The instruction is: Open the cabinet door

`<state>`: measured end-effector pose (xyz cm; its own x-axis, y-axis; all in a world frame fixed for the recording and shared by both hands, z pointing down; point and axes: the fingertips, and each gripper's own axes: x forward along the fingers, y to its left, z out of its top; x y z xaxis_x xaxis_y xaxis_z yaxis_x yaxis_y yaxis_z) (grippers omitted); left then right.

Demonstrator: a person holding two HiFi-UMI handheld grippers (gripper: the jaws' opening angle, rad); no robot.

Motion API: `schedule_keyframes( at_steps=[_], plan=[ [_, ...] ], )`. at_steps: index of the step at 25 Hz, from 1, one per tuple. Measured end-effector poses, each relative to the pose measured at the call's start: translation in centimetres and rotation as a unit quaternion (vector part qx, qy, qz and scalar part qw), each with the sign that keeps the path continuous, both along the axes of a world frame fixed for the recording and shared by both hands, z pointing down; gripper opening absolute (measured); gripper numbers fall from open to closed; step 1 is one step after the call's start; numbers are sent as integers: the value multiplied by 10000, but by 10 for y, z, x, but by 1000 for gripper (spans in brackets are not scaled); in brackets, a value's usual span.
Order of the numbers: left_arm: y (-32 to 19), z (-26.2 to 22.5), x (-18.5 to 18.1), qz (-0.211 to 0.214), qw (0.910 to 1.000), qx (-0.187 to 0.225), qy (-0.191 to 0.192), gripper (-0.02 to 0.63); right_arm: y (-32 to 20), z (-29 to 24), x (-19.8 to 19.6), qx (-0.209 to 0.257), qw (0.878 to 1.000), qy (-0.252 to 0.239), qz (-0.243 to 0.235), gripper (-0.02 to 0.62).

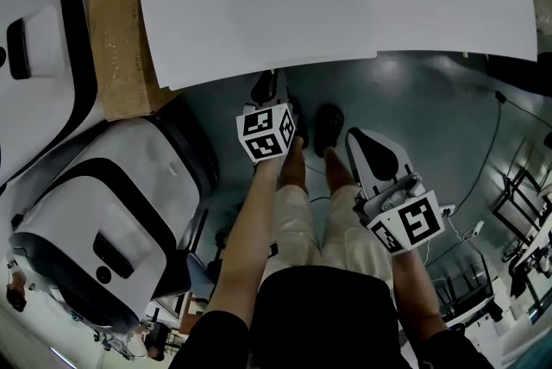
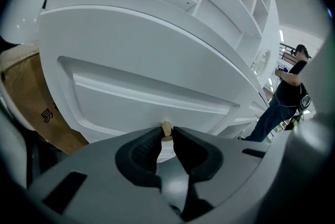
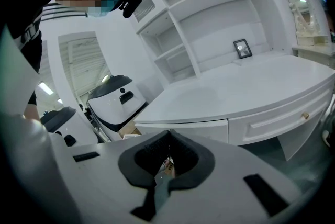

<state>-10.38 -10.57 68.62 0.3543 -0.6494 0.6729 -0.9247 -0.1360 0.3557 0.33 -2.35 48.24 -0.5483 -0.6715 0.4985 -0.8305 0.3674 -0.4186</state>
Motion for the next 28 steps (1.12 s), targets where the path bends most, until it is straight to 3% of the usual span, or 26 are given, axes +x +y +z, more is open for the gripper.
schedule_keyframes(
  at_steps=[28],
  plan=[
    [85,0,1,-268,9996,-103,38,81,25,-5,9,41,9972,-119,-735,17]
  ],
)
